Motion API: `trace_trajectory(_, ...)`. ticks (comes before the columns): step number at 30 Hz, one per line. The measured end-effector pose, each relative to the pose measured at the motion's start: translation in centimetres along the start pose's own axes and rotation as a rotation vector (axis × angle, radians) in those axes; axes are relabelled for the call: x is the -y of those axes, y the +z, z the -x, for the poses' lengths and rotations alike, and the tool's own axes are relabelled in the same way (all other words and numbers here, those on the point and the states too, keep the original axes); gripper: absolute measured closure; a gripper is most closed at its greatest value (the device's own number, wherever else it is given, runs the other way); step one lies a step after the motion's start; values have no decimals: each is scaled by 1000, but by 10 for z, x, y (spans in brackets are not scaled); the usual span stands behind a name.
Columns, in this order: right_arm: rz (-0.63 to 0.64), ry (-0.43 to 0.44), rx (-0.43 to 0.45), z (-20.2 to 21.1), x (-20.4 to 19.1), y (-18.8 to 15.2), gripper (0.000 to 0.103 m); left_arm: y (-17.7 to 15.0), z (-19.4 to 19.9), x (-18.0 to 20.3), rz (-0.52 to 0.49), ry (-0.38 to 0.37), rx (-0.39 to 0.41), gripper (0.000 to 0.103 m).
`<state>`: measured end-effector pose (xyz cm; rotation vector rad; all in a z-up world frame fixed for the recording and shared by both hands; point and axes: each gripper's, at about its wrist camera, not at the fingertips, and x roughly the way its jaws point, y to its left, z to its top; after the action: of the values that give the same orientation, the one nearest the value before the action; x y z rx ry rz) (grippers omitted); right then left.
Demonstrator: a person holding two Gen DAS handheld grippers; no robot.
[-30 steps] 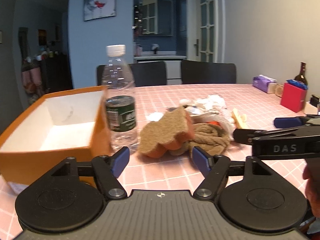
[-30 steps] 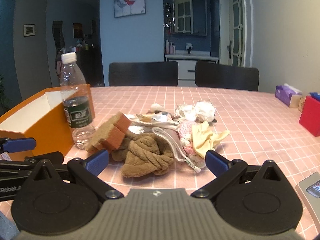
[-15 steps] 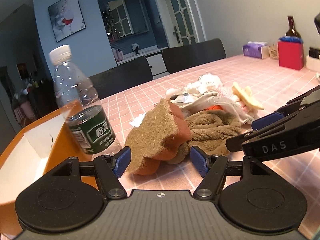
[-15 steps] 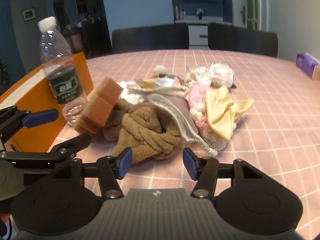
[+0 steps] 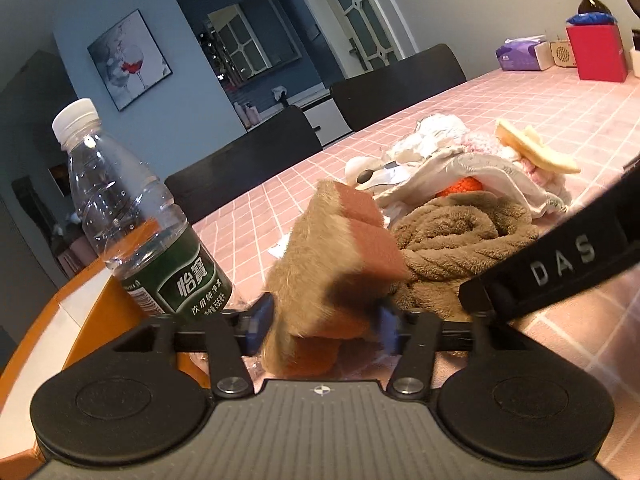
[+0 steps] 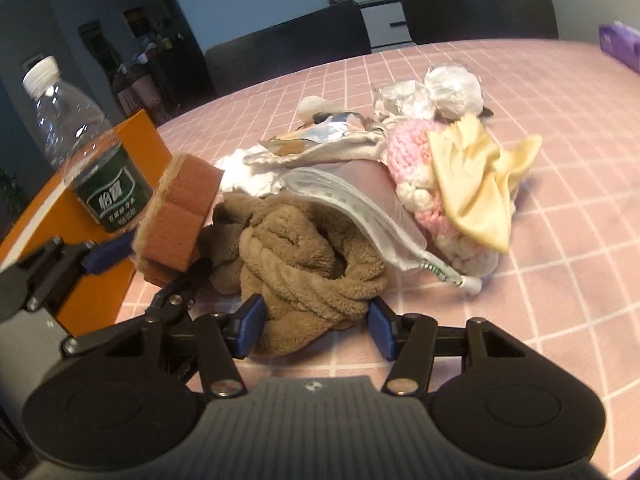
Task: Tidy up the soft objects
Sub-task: 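Grasp the brown sponge with the left gripper while the right gripper grasps the brown towel, then carry the sponge with the left gripper while the right gripper carries the towel over the box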
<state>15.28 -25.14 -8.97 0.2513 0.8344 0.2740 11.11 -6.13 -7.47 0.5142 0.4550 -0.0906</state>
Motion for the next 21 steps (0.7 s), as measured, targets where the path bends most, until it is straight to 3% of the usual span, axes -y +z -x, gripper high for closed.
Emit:
trace_trajectory(4,18,-26,28,3,-4,-1,64,-2,2,-2,26,9,11,59)
trace_trajectory(10,76,-27,76,21,-13,-4,77,-1,16,-12,70,25,17,65)
trace_trajectory(21,128,14,107,65,-15,-18,79,3,60,-35,225,-59,16,65)
